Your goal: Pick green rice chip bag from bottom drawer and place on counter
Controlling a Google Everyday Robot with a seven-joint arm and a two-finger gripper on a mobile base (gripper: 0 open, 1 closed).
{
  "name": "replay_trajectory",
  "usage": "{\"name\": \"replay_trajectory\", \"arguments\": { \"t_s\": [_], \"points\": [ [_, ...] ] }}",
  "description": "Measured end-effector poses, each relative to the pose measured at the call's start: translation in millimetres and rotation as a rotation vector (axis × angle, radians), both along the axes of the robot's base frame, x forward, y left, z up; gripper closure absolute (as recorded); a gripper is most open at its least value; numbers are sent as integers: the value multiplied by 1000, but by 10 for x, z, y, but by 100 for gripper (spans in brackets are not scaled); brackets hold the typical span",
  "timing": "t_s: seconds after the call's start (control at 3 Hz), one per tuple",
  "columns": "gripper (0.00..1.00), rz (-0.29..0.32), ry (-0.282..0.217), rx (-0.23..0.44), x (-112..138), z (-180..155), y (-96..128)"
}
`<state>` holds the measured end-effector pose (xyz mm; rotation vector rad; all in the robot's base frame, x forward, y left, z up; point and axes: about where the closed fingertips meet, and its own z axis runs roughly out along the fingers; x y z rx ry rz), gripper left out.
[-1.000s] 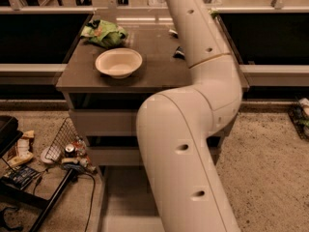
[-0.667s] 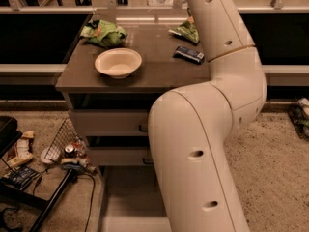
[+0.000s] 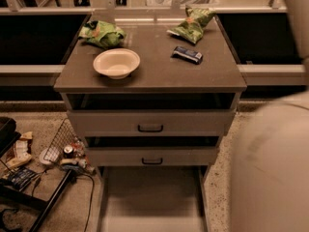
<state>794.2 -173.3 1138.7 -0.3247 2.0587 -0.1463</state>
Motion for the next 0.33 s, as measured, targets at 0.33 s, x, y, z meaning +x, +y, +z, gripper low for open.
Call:
{"name": "replay_trajectory", "arguments": {
  "t_s": [0.33],
  "points": [
    [0,-179,-48,45,-811,494,-616]
  ]
}}
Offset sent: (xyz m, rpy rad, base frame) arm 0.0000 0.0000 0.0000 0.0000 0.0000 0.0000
